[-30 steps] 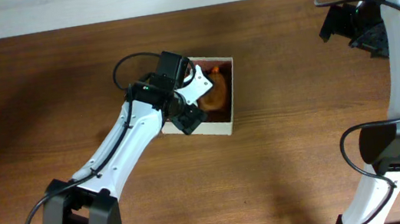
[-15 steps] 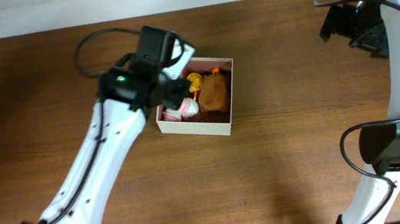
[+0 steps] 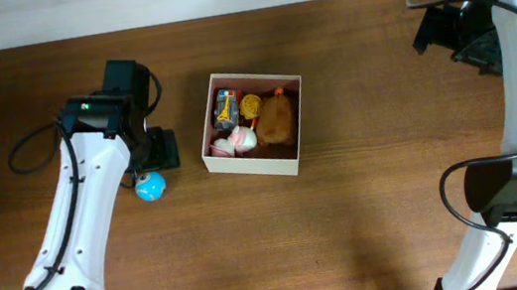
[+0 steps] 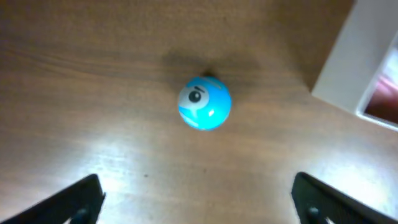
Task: Pack container
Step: 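Open the left gripper and move it back to the blue ball, then grasp the blue ball with the left gripper and lift it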
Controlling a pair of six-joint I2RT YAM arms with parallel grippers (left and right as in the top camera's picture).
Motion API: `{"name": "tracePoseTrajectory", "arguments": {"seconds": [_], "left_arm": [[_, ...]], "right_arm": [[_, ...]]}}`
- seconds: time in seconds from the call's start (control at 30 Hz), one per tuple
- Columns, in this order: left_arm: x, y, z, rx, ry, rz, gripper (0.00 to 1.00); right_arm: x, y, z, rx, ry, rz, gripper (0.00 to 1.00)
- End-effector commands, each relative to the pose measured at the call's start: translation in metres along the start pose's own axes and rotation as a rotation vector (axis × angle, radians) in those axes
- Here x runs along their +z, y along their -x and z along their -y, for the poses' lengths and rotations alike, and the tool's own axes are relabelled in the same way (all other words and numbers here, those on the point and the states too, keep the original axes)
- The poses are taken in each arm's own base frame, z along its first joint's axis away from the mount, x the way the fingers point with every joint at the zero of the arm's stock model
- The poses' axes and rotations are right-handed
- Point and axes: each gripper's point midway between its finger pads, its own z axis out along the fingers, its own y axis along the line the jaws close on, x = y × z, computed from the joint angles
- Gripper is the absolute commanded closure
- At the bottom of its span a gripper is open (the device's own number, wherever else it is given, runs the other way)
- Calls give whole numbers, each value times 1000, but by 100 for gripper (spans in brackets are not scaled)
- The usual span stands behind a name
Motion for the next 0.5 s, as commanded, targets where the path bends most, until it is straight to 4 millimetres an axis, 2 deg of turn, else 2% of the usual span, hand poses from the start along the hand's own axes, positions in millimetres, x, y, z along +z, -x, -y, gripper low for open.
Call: {"name": "tracePoseTrajectory", "arguments": {"seconds": [0.0,0.1,0.27,0.47], "left_arm": [[21,-8,-6,-21,9,-24,0],[37,-9,-6,-20,7,-20,0],[54,-4,18,103,-114,15,0],[71,-3,19,111,-103,5,0]], "right_arm": [[2,0,0,9,-1,-5,1],[2,0,0,9,-1,-5,1],[2,0,0,9,-1,-5,1],[2,0,0,9,-1,-5,1]]}}
